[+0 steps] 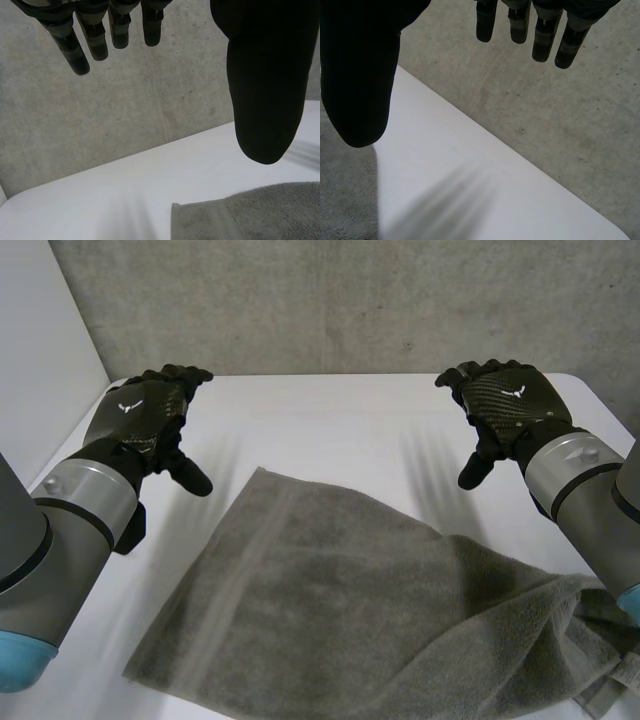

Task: Fold the towel.

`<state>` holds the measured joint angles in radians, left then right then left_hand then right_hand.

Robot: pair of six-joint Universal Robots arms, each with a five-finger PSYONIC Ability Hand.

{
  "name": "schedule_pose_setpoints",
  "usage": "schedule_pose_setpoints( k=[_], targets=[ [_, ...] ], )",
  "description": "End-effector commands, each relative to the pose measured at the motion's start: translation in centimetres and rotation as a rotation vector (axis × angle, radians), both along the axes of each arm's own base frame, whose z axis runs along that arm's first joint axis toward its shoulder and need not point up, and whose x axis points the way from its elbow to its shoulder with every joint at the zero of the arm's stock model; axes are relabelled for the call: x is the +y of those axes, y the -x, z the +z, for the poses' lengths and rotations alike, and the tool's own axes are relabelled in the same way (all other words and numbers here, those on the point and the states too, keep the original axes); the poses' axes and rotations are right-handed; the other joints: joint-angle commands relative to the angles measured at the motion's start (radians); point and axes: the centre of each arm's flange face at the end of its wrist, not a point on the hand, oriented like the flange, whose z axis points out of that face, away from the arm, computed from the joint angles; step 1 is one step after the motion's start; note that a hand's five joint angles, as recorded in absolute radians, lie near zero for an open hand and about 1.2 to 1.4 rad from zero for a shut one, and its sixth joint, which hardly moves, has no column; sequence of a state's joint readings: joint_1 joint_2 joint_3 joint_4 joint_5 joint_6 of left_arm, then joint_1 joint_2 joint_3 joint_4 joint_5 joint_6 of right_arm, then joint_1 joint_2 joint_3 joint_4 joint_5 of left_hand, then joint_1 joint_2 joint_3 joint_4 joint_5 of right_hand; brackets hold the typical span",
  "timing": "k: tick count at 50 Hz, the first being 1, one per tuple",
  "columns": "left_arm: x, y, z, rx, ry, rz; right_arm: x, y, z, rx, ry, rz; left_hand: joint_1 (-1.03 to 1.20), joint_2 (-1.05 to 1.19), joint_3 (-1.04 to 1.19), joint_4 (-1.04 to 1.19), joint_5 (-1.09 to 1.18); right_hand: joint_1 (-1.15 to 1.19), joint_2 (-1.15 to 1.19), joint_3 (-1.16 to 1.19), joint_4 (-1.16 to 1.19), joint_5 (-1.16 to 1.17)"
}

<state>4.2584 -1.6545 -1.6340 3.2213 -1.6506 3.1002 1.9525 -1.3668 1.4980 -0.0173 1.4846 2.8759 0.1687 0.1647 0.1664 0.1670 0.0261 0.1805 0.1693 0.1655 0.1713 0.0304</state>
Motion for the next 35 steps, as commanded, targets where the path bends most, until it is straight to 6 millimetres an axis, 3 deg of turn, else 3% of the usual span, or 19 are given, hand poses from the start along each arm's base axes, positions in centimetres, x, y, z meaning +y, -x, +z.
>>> schedule_pose_setpoints(
  k=[1,7,12,14,20,28,35],
  targets=[
    [0.0,0.0,-0.1,-0.001,-0.002,0.0,0.1,0.0,0.0,0.009,-0.002,0.007,0.007,0.011,0.009,0.008,-0.025,-0.006,0.005,0.009,0.003,-0.03],
    [0.0,0.0,-0.1,-0.008,-0.002,-0.002,0.1,0.0,0.1,0.025,-0.004,0.009,0.01,0.014,0.012,0.011,-0.022,-0.006,0.005,0.009,0.003,-0.03],
    [0.4,0.0,-0.6,-0.022,-0.021,-0.012,0.9,0.4,0.3,0.139,-0.047,0.022,0.024,0.028,0.027,0.026,-0.008,-0.006,0.005,0.009,0.003,-0.03],
    [0.8,0.3,-0.9,-0.026,-0.038,-0.059,1.7,1.0,0.0,0.237,-0.114,0.039,0.03,0.034,0.032,0.032,-0.002,-0.006,0.005,0.009,0.003,-0.03],
    [2.0,0.7,-2.1,-0.038,-0.093,-0.162,3.3,1.1,-0.7,0.318,-0.194,0.115,0.033,0.037,0.035,0.035,0.001,-0.006,0.005,0.009,0.003,-0.03],
    [4.4,0.1,-4.4,-0.101,-0.176,-0.224,6.5,2.0,-2.6,0.383,-0.312,0.241,0.036,0.04,0.038,0.038,0.004,-0.006,0.005,0.009,0.003,-0.03],
    [7.5,-1.2,-7.9,-0.304,-0.212,-0.277,9.8,3.3,-6.0,0.404,-0.436,0.367,0.042,0.046,0.044,0.044,0.01,0.057,0.068,0.072,0.066,0.033]
  ],
)
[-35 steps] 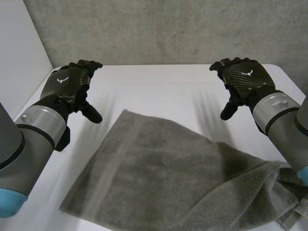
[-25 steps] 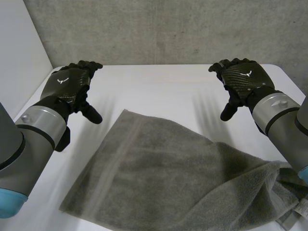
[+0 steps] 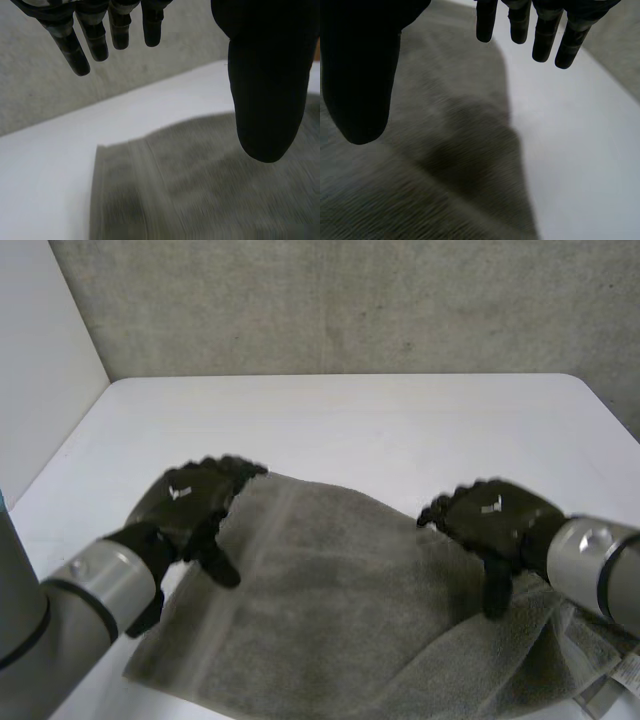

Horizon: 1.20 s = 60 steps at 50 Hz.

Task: Fold the towel.

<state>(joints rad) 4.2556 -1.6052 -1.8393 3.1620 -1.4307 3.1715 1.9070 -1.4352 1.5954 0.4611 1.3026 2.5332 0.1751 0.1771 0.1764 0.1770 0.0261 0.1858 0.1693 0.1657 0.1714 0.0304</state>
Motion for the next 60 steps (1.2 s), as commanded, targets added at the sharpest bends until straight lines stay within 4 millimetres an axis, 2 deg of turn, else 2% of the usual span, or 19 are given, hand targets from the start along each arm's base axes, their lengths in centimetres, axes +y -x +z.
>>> schedule_pose_setpoints(
  k=[1,4,6,7,9,12,14,16,25,26,27,28,30,43,48,50,51,52,60],
  targets=[
    [2.8,-1.2,-3.2,-0.18,-0.019,-0.06,3.7,1.1,-3.9,0.002,-0.159,0.113,0.035,0.033,0.034,0.034,0.01,0.066,0.083,0.086,0.081,0.047],
    [4.1,-1.5,-4.3,-0.232,-0.032,-0.097,4.2,1.0,-4.5,-0.014,-0.171,0.129,0.035,0.033,0.034,0.034,0.01,0.111,0.127,0.131,0.125,0.091],
    [4.9,-1.4,-4.9,-0.243,-0.048,-0.13,4.4,0.8,-5.7,-0.036,-0.143,0.144,0.035,0.033,0.034,0.034,0.01,0.3,0.317,0.32,0.315,0.281],
    [4.9,-1.4,-4.9,-0.243,-0.048,-0.13,4.4,0.8,-5.7,-0.036,-0.143,0.144,0.035,0.033,0.034,0.034,0.01,0.301,0.318,0.321,0.316,0.282],
    [5.2,-1.4,-5.1,-0.242,-0.056,-0.142,4.4,0.7,-6.6,-0.041,-0.11,0.151,0.035,0.033,0.034,0.034,0.01,0.599,0.616,0.619,0.613,0.58],
    [5.5,-1.5,-5.5,-0.241,-0.073,-0.161,4.3,0.6,-7.2,-0.037,-0.111,0.151,0.035,0.033,0.034,0.034,0.01,0.736,0.752,0.756,0.75,0.717],
    [5.6,-1.5,-5.5,-0.239,-0.079,-0.163,3.9,0.6,-7.9,-0.035,-0.131,0.142,0.035,0.033,0.034,0.034,0.01,1.089,1.106,1.109,1.104,1.07],
    [5.5,-1.5,-5.6,-0.237,-0.08,-0.161,3.6,0.6,-7.9,-0.039,-0.125,0.138,0.033,0.031,0.031,0.031,0.007,1.209,1.226,1.229,1.224,1.19],
    [5.0,-1.1,-5.6,-0.218,-0.039,-0.161,0.7,0.9,-6.7,-0.142,-0.075,0.026,0.03,0.028,0.028,0.028,0.004,1.21,1.227,1.231,1.225,1.191],
    [5.0,-1.1,-5.6,-0.218,-0.039,-0.16,0.7,0.9,-6.6,-0.139,-0.085,0.023,0.03,0.028,0.028,0.028,0.004,0.985,1.001,1.005,0.999,0.966],
    [5.0,-1.1,-5.7,-0.218,-0.039,-0.16,0.7,0.9,-6.6,-0.139,-0.086,0.023,0.03,0.028,0.028,0.028,0.004,0.982,0.999,1.003,0.997,0.963],
    [5.0,-1.0,-5.6,-0.216,-0.038,-0.161,1.0,1.0,-6.7,-0.132,-0.113,0.024,0.03,0.028,0.028,0.028,0.004,0.5,0.517,0.52,0.514,0.481],
    [5.0,-1.0,-5.6,-0.216,-0.038,-0.161,1.5,1.0,-6.6,-0.138,-0.144,0.032,0.027,0.025,0.025,0.025,0.001,0.393,0.41,0.414,0.408,0.374],
    [4.8,-1.2,-5.6,-0.215,-0.036,-0.152,2.8,1.5,-6.8,-0.118,-0.17,0.021,0.021,0.019,0.019,0.019,-0.005,0.363,0.38,0.383,0.377,0.344],
    [4.8,-1.1,-5.6,-0.215,-0.036,-0.153,2.4,1.6,-7.5,-0.113,-0.15,0.018,0.021,0.019,0.019,0.019,-0.005,0.554,0.57,0.574,0.568,0.535],
    [4.9,-1.1,-5.7,-0.215,-0.037,-0.157,1.6,1.5,-7.9,-0.118,-0.106,0.02,0.021,0.019,0.019,0.019,-0.005,1.053,1.07,1.073,1.068,1.034],
    [4.9,-1.1,-5.7,-0.215,-0.037,-0.157,1.6,1.5,-7.9,-0.118,-0.106,0.02,0.021,0.019,0.019,0.019,-0.005,1.056,1.072,1.076,1.07,1.037],
    [4.9,-1.1,-5.8,-0.215,-0.035,-0.158,1.0,1.5,-7.9,-0.122,-0.085,0.012,0.021,0.019,0.019,0.019,-0.005,1.209,1.225,1.229,1.223,1.19],
    [5.9,-0.7,-6.5,-0.23,-0.054,-0.197,-0.6,1.1,-6.6,-0.189,-0.053,-0.023,0.03,0.028,0.028,0.028,0.004,1.21,1.227,1.231,1.225,1.191]
  ],
)
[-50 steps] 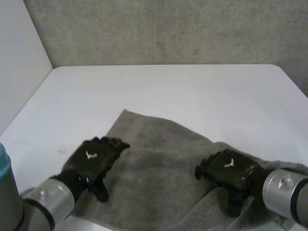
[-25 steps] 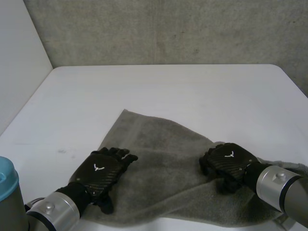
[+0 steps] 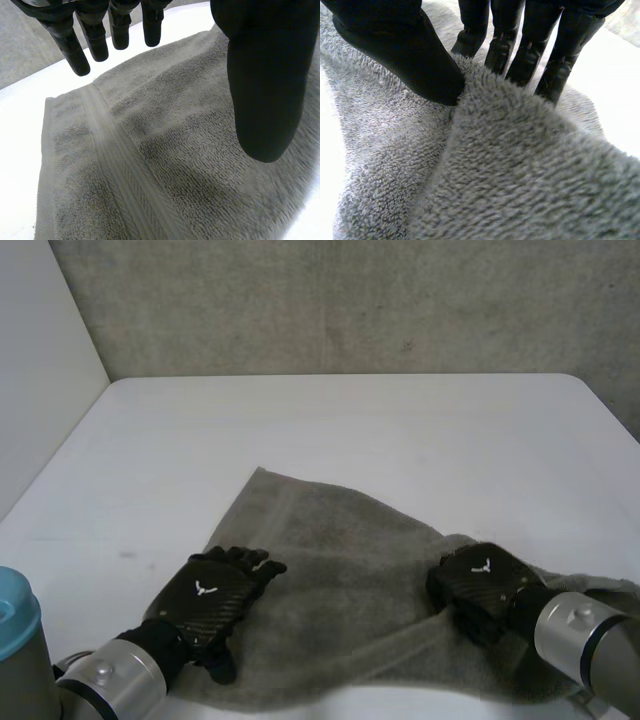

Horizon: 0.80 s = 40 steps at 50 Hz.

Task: Fold the towel.

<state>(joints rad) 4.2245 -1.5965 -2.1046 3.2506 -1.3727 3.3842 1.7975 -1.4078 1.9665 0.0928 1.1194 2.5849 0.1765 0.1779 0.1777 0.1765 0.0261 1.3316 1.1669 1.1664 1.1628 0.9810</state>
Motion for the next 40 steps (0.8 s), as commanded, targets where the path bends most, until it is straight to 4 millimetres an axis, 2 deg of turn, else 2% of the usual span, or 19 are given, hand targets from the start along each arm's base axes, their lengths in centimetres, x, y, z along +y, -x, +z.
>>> schedule_pose_setpoints(
  k=[1,7,20,22,23,25,26,27,28,30,31,32,36,40],
  targets=[
    [0.9,0.4,-0.7,-0.015,-0.02,-0.035,-1.8,-0.5,1.4,-0.088,0.02,-0.058,0.028,0.027,0.027,0.028,0.004,0.065,0.229,0.23,0.233,0.241],
    [1.9,0.7,-1.2,-0.028,-0.042,-0.071,-2.1,-0.6,1.6,-0.16,-0.037,-0.097,0.028,0.027,0.027,0.028,0.004,0.065,0.229,0.23,0.233,0.241],
    [0.8,1.1,-3.6,-0.078,-0.119,-0.059,-2.2,-0.5,1.2,-0.162,-0.062,-0.113,0.087,0.085,0.086,0.087,0.063,0.065,0.229,0.23,0.233,0.241],
    [0.4,1.3,-3.9,-0.078,-0.123,-0.054,-2.1,-0.5,1.1,-0.163,-0.065,-0.111,0.247,0.246,0.246,0.247,0.223,0.065,0.229,0.23,0.233,0.241],
    [0.4,1.3,-3.9,-0.078,-0.123,-0.054,-2.1,-0.5,1.1,-0.163,-0.065,-0.111,0.248,0.247,0.247,0.248,0.224,0.065,0.229,0.23,0.233,0.241],
    [-0.3,1.6,-3.7,-0.06,-0.092,-0.048,-2.1,-0.5,1.1,-0.161,-0.066,-0.11,0.47,0.469,0.469,0.47,0.446,0.065,0.229,0.23,0.233,0.241],
    [-0.3,1.6,-3.7,-0.06,-0.091,-0.048,-2.1,-0.5,1.1,-0.161,-0.066,-0.11,0.472,0.47,0.47,0.472,0.447,0.065,0.229,0.23,0.233,0.241],
    [-0.7,1.7,-3.5,-0.051,-0.07,-0.038,-2.1,-0.5,1.1,-0.162,-0.064,-0.11,0.658,0.656,0.656,0.658,0.633,0.065,0.229,0.23,0.233,0.241],
    [-0.7,1.7,-3.5,-0.051,-0.07,-0.038,-2.1,-0.5,1.1,-0.162,-0.064,-0.11,0.659,0.658,0.658,0.659,0.635,0.065,0.229,0.23,0.233,0.241],
    [-1.6,1.8,-3.2,-0.04,-0.02,-0.006,-2.2,-0.5,1.2,-0.157,-0.053,-0.113,1.016,1.015,1.015,1.016,0.992,0.065,0.229,0.23,0.233,0.241],
    [-1.6,1.8,-3.2,-0.04,-0.02,-0.006,-2.2,-0.5,1.2,-0.157,-0.053,-0.113,1.018,1.016,1.016,1.018,0.993,0.065,0.229,0.23,0.233,0.241],
    [-2.0,1.8,-3.0,-0.036,0.003,0.008,-2.4,-0.5,1.5,-0.159,-0.043,-0.112,1.218,1.216,1.217,1.218,1.194,0.065,0.229,0.23,0.233,0.241],
    [-3.0,2.1,-2.4,-0.021,0.057,0.031,-2.8,-0.7,2.1,-0.162,-0.015,-0.105,1.22,1.218,1.219,1.22,1.196,0.065,0.229,0.23,0.233,0.241],
    [-5.1,3.4,-0.7,0.029,0.16,0.035,-3.9,-1.1,3.2,-0.133,0.067,-0.073,1.22,1.218,1.219,1.22,1.196,0.065,0.229,0.23,0.233,0.241]
  ],
)
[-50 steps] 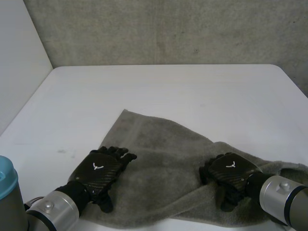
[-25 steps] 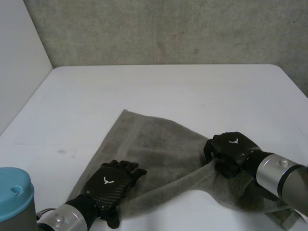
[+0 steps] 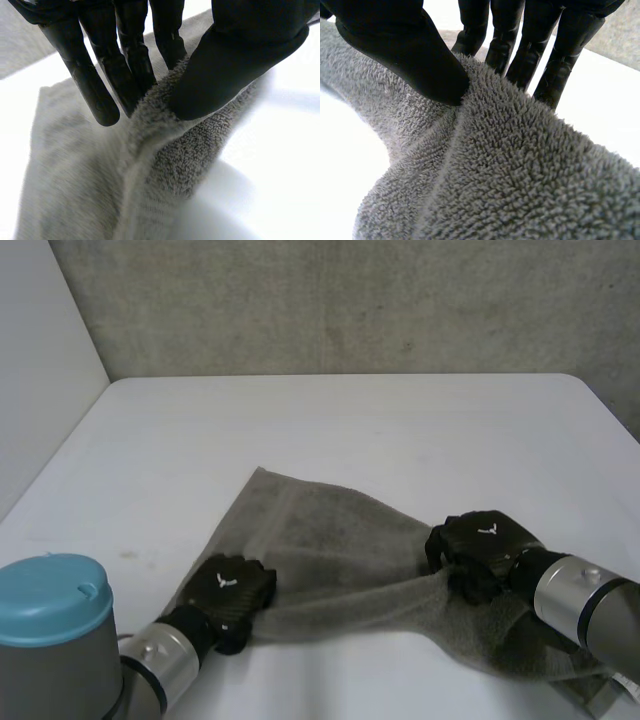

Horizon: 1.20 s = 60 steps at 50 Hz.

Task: Fold the towel.

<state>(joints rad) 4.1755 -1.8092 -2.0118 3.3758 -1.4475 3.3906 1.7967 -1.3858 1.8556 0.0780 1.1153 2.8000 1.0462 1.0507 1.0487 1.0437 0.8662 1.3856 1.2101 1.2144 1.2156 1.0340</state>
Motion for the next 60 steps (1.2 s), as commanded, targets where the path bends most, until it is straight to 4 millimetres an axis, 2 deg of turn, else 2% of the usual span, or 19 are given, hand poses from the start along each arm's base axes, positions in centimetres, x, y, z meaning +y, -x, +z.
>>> schedule_pose_setpoints(
  k=[1,5,7,8,9,10,12,15,17,20,25,32,38,45,47,48,50,55,60],
  targets=[
    [-3.4,1.9,2.8,0.077,0.165,0.015,-2.0,-0.6,1.7,0.06,0.133,0.034,0.35,0.346,0.348,0.353,0.356,0.011,0.186,0.182,0.181,0.188],
    [-5.7,3.2,5.4,0.13,0.258,0.02,-4.7,-0.8,3.0,0.126,0.246,0.017,0.35,0.346,0.348,0.353,0.356,0.011,0.186,0.182,0.181,0.188],
    [-7.0,3.9,7.3,0.167,0.318,0.026,-7.9,-1.2,6.2,0.152,0.412,-0.036,0.35,0.346,0.348,0.353,0.356,0.011,0.186,0.182,0.181,0.188],
    [-8.2,4.6,9.5,0.211,0.385,0.029,-7.9,-1.2,6.2,0.152,0.413,-0.037,0.35,0.346,0.348,0.353,0.356,0.011,0.186,0.182,0.181,0.188],
    [-9.2,5.1,12.0,0.259,0.458,0.032,-9.4,-1.6,8.8,0.125,0.525,-0.067,0.35,0.346,0.348,0.353,0.356,0.011,0.186,0.182,0.181,0.188],
    [-9.2,5.1,12.1,0.26,0.459,0.032,-9.4,-1.6,8.8,0.125,0.526,-0.067,0.35,0.346,0.348,0.353,0.356,0.011,0.186,0.182,0.181,0.188],
    [-10.8,5.7,17.9,0.379,0.64,0.07,-11.3,-2.9,13.6,0.021,0.787,-0.089,0.35,0.346,0.348,0.353,0.356,0.011,0.186,0.182,0.181,0.188],
    [-11.3,5.8,20.1,0.433,0.721,0.1,-11.5,-4.0,17.0,-0.09,0.972,-0.101,0.35,0.346,0.348,0.353,0.356,0.011,0.186,0.182,0.181,0.188],
    [-11.1,5.4,23.4,0.511,0.828,0.153,-11.0,-4.4,18.1,-0.133,1.004,-0.094,0.35,0.346,0.348,0.353,0.356,0.011,0.186,0.182,0.181,0.188],
    [-10.0,4.7,24.9,0.541,0.869,0.168,-9.8,-4.0,19.4,-0.151,0.988,-0.09,0.35,0.346,0.348,0.353,0.356,0.011,0.186,0.182,0.181,0.188],
    [-8.7,3.6,21.1,0.446,0.759,0.169,-8.2,-4.1,16.8,-0.091,0.767,0.022,0.35,0.346,0.348,0.353,0.356,0.011,0.186,0.182,0.181,0.188],
    [-5.6,1.2,10.8,0.204,0.428,0.145,-4.9,-4.2,10.3,0.104,0.322,0.258,0.35,0.346,0.348,0.353,0.356,0.011,0.186,0.182,0.181,0.188],
    [-3.1,-0.1,6.4,0.102,0.258,0.115,-4.8,-3.8,5.9,0.284,0.106,0.338,0.35,0.346,0.348,0.353,0.356,0.011,0.186,0.182,0.181,0.188],
    [-3.1,0.3,6.6,0.118,0.258,0.081,-7.9,-4.7,4.0,0.277,0.189,0.262,0.35,0.346,0.348,0.353,0.356,0.011,0.186,0.182,0.181,0.188],
    [-3.9,1.0,8.2,0.155,0.306,0.08,-9.6,-4.8,4.0,0.204,0.243,0.147,0.35,0.346,0.348,0.353,0.356,-0.516,-0.34,-0.344,-0.346,-0.339],
    [-3.9,1.0,8.2,0.155,0.306,0.08,-9.6,-4.8,4.0,0.204,0.243,0.147,0.35,0.346,0.348,0.353,0.356,-0.52,-0.344,-0.348,-0.35,-0.343],
    [-4.4,1.2,9.0,0.172,0.326,0.083,-10.1,-4.6,4.7,0.145,0.275,0.06,0.35,0.346,0.348,0.353,0.356,-1.093,-0.918,-0.922,-0.923,-0.916],
    [-6.3,1.9,11.9,0.223,0.411,0.101,-8.2,-3.9,5.6,0.075,0.256,0.022,0.35,0.346,0.348,0.353,0.356,-1.211,-1.036,-1.04,-1.041,-1.034],
    [-7.4,2.4,12.2,0.228,0.423,0.104,-5.7,-3.4,4.8,0.024,0.222,0.0,0.35,0.346,0.348,0.353,0.356,-1.211,-1.036,-1.04,-1.041,-1.034]
  ],
)
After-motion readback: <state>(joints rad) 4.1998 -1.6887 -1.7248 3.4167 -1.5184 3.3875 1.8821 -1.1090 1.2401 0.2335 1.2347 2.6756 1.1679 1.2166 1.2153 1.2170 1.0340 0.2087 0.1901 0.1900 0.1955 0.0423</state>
